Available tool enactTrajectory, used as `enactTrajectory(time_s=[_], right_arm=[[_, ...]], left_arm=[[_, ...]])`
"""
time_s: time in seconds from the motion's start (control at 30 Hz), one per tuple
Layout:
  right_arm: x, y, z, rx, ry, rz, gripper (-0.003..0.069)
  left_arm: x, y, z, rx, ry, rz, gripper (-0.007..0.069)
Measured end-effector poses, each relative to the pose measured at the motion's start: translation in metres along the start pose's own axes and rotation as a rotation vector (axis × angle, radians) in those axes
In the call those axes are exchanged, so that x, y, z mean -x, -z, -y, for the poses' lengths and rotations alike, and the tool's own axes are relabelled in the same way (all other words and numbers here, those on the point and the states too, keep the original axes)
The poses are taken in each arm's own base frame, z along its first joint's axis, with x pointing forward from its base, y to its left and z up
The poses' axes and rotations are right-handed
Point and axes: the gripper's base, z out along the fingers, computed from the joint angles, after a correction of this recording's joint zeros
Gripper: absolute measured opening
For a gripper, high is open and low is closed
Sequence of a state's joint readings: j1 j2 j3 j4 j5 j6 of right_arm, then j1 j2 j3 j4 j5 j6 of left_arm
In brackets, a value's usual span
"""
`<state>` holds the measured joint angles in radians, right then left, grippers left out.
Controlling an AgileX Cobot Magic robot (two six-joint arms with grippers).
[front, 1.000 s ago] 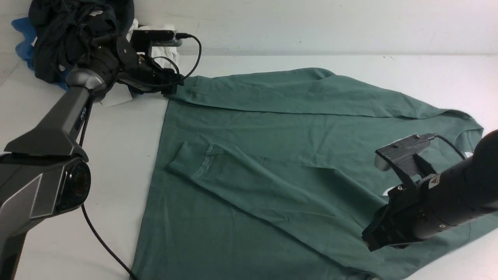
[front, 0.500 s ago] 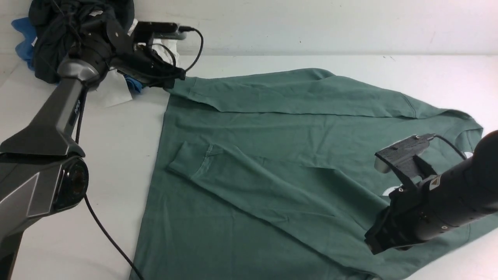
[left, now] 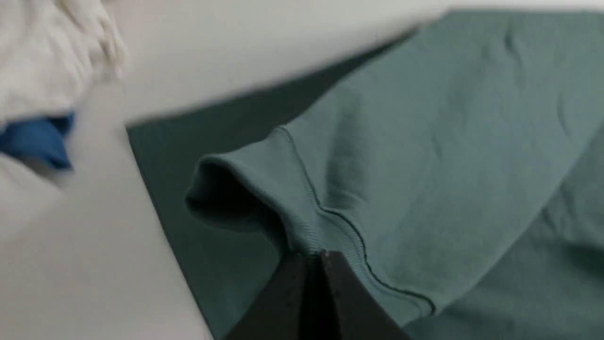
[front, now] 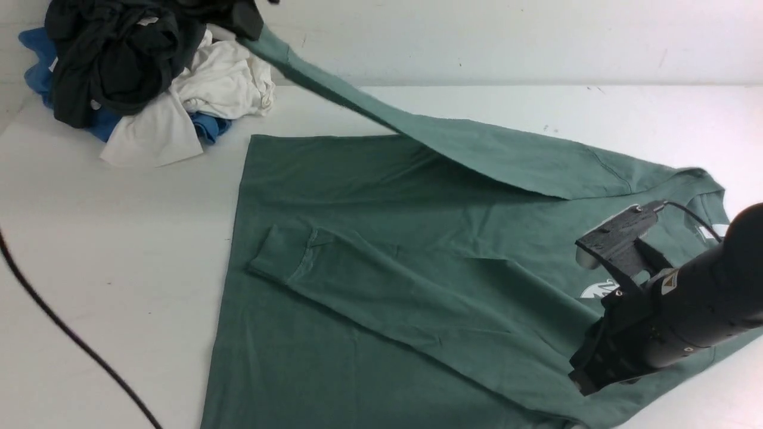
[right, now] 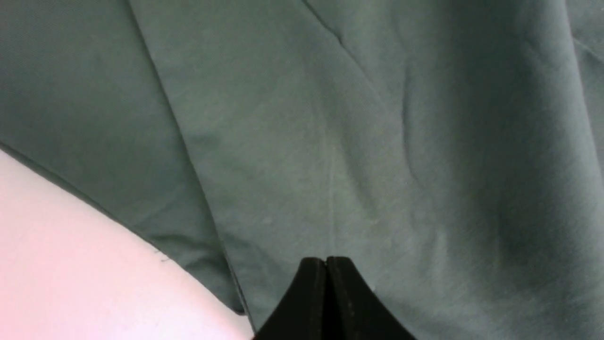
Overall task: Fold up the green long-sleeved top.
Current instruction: Use the left arm to drag and drop the cuff onto the cuff closest to the left arm
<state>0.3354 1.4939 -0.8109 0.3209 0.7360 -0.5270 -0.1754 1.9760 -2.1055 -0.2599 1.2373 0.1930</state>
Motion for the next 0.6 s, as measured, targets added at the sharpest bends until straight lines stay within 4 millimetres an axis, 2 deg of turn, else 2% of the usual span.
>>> enactTrajectory(time_s=[0.03,0.07,0.1,0.17,0.2,0.23,0.27,0.3,0.37,0.47,0.6], right_arm=[[0.001,0.000,0.000,-0.005,0.000,0.008,-0.0010],[0.001,0.000,0.001,-0.010,0.001,0.015,-0.0010],[0.002,0.000,0.001,-0.011,0.001,0.017,-0.0010],[0.004,0.000,0.002,-0.016,-0.007,0.039,-0.0010],[0.005,0.001,0.001,-0.015,-0.012,0.044,-0.0010],[0.005,0.001,0.001,-0.014,-0.013,0.046,-0.0010],[0.007,0.002,0.001,-0.009,-0.023,0.056,-0.0010],[0.009,0.003,0.001,-0.009,-0.025,0.063,-0.0010],[0.011,0.004,0.002,-0.010,-0.025,0.072,-0.0010],[0.014,0.006,0.002,-0.013,-0.023,0.081,-0.0010],[0.022,0.012,0.003,-0.017,-0.014,0.102,-0.0010]], left_arm=[[-0.015,-0.011,0.004,-0.010,0.007,-0.072,0.0003],[-0.041,-0.019,0.009,-0.023,0.018,-0.165,0.0003],[-0.045,-0.022,0.010,-0.024,0.021,-0.179,0.0003],[-0.100,-0.057,0.008,-0.033,0.092,-0.328,0.0003],[-0.119,-0.070,0.007,-0.028,0.118,-0.360,0.0003],[-0.123,-0.071,0.007,-0.030,0.122,-0.374,0.0003],[-0.146,-0.087,0.004,-0.019,0.153,-0.400,0.0003],[-0.157,-0.094,0.003,-0.015,0.164,-0.418,0.0003],[-0.169,-0.101,0.002,-0.006,0.175,-0.425,0.0006],[-0.171,-0.102,0.001,0.004,0.171,-0.413,0.0026],[-0.164,-0.099,-0.001,0.020,0.144,-0.386,0.0136]])
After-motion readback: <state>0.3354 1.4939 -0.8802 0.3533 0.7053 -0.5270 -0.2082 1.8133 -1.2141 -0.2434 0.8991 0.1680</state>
